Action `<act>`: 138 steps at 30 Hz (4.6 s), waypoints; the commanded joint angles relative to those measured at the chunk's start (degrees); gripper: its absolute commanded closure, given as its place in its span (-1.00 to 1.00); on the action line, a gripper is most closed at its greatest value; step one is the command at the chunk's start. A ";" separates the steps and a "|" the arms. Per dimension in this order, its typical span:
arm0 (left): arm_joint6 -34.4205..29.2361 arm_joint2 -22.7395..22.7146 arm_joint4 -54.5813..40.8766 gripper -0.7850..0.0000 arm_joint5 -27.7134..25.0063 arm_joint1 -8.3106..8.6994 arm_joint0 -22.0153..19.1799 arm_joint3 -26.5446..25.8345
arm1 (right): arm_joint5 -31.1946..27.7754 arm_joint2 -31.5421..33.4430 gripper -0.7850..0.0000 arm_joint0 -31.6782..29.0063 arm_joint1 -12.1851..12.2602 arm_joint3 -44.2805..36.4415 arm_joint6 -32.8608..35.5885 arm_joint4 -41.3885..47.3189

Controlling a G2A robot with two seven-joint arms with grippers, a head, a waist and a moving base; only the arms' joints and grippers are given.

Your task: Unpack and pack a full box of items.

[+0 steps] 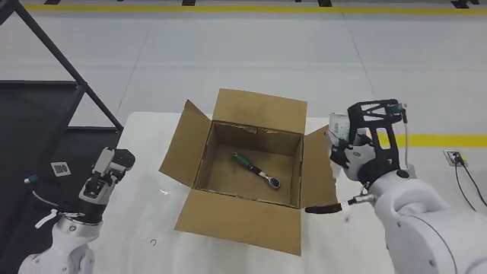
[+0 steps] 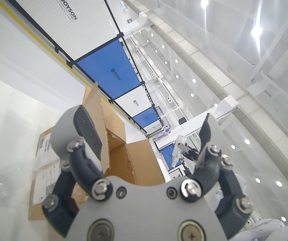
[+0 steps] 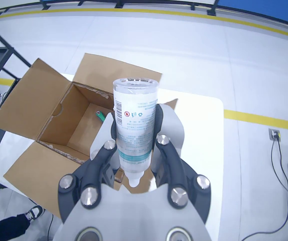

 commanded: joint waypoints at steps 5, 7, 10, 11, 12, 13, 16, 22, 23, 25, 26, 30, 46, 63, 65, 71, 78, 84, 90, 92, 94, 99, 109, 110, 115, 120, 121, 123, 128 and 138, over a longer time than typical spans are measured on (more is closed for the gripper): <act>0.53 0.96 0.83 -1.00 0.34 0.03 -0.90 -0.60 | -1.03 10.53 1.00 -7.56 0.47 3.01 0.60 6.05; 0.87 0.90 0.79 -1.00 0.35 0.04 -1.06 -0.68 | -1.54 13.44 1.00 -9.67 0.55 6.84 -1.06 9.19; 1.42 0.49 0.93 -1.00 0.42 0.09 -1.22 -0.77 | -3.75 17.32 1.00 -12.21 0.74 14.22 -4.18 14.52; 1.66 0.34 0.93 -1.00 0.42 0.10 -1.26 -0.84 | -4.88 18.15 1.00 -12.76 0.81 16.73 -5.20 16.14; 1.88 0.19 0.90 -1.00 0.50 0.11 -1.27 -0.88 | -6.13 18.87 1.00 -13.17 0.89 19.38 -6.18 17.72; 2.16 0.02 0.97 -1.00 0.51 0.12 -1.29 -0.93 | -7.58 19.41 1.00 -13.42 0.98 22.05 -7.19 19.20; 2.69 -0.09 0.65 -1.00 0.59 0.12 -1.24 -1.00 | -11.72 20.04 1.00 -13.45 1.30 30.12 -10.14 21.45; 2.97 0.59 1.80 -1.00 1.27 0.14 -1.07 -1.30 | -15.31 20.68 1.00 -10.82 1.92 42.45 -14.96 23.79; 3.07 0.80 2.00 -1.00 1.37 0.13 -1.07 -1.45 | -15.81 20.82 1.00 -10.13 2.05 43.95 -15.48 24.07; 3.40 1.19 2.47 -1.00 1.62 0.11 -1.11 -1.71 | -16.78 20.93 1.00 -8.91 2.31 46.50 -15.88 24.50; 3.54 1.40 2.64 -1.00 1.73 0.10 -1.14 -1.83 | -16.96 20.97 1.00 -8.24 2.45 47.56 -15.96 24.50; 3.98 1.93 3.30 -1.00 2.01 0.08 -1.13 -2.23 | -17.27 20.48 1.00 -5.11 3.02 52.08 -14.62 23.52; 5.73 2.29 3.99 -1.00 2.09 0.03 -0.57 -2.65 | -18.17 18.91 -0.46 0.24 4.73 59.52 -14.22 23.71; 5.42 1.55 2.78 -1.00 1.25 0.11 -0.07 -2.76 | -15.38 17.65 -0.40 -3.71 6.06 24.85 -11.97 25.69; 5.49 1.14 2.27 -1.00 0.87 0.12 0.30 -2.63 | -15.35 15.78 -0.31 -2.38 6.13 20.58 -11.27 25.82; 6.20 -0.66 0.46 -1.00 -0.31 0.12 1.77 -2.19 | -17.05 4.84 -0.29 5.50 6.06 14.88 -7.55 25.61; 6.73 -3.20 -1.50 -1.00 -1.93 0.11 3.98 -2.15 | -19.62 -15.15 -0.70 19.37 4.31 24.87 -3.05 27.80; 7.07 -5.34 -3.04 -1.00 -2.92 0.09 5.79 -2.30 | -19.60 -29.48 -0.61 30.62 0.98 43.47 -2.53 32.45; 6.62 -6.42 -4.20 -1.00 -3.51 0.07 6.68 -2.17 | -22.31 -39.26 -0.47 37.80 -2.86 61.70 -3.88 37.75; 6.49 -6.53 -4.30 -1.00 -3.52 0.07 6.70 -2.16 | -22.69 -41.68 -0.40 39.22 -4.20 66.82 -5.38 39.08; 6.24 -6.59 -4.42 -1.00 -3.47 0.08 6.63 -2.14 | -22.77 -43.59 -0.39 40.52 -5.51 71.99 -7.17 40.05; 5.50 -6.79 -4.57 -1.00 -3.49 0.12 6.35 -1.96 | -23.70 -47.68 -0.33 42.94 -8.73 83.76 -10.45 41.66; 4.42 -7.46 -5.14 -1.00 -3.38 0.19 6.29 -1.66 | -19.43 -53.30 0.09 45.32 -14.82 98.17 -17.49 39.34; 4.38 -7.53 -5.19 -1.00 -3.39 0.19 6.34 -1.68 | -19.32 -53.59 0.09 45.53 -15.36 99.36 -17.81 39.29; 4.41 -8.10 -5.34 -1.00 -3.69 0.18 6.76 -1.78 | -19.10 -54.41 0.07 46.62 -17.72 105.34 -19.93 39.02; 4.60 -8.55 -5.60 -1.00 -3.92 0.14 7.30 -1.92 | -20.74 -54.67 0.06 47.26 -19.71 110.25 -20.76 39.63; 4.60 -8.63 -5.56 -1.00 -3.96 0.14 7.39 -1.95 | -20.87 -54.76 0.07 47.35 -20.09 111.06 -20.96 39.59; 4.72 -8.73 -5.59 -1.00 -3.99 0.12 7.55 -2.06 | -21.61 -54.69 0.06 47.54 -20.77 112.69 -21.29 39.99; 4.88 -8.86 -5.56 -1.00 -4.03 0.07 7.80 -2.21 | -23.12 -54.79 0.07 47.91 -22.28 115.68 -21.53 40.07; 5.17 -8.95 -5.37 -1.00 -4.12 -0.02 8.10 -2.40 | -24.30 -54.87 0.11 48.08 -24.53 119.76 -22.02 39.45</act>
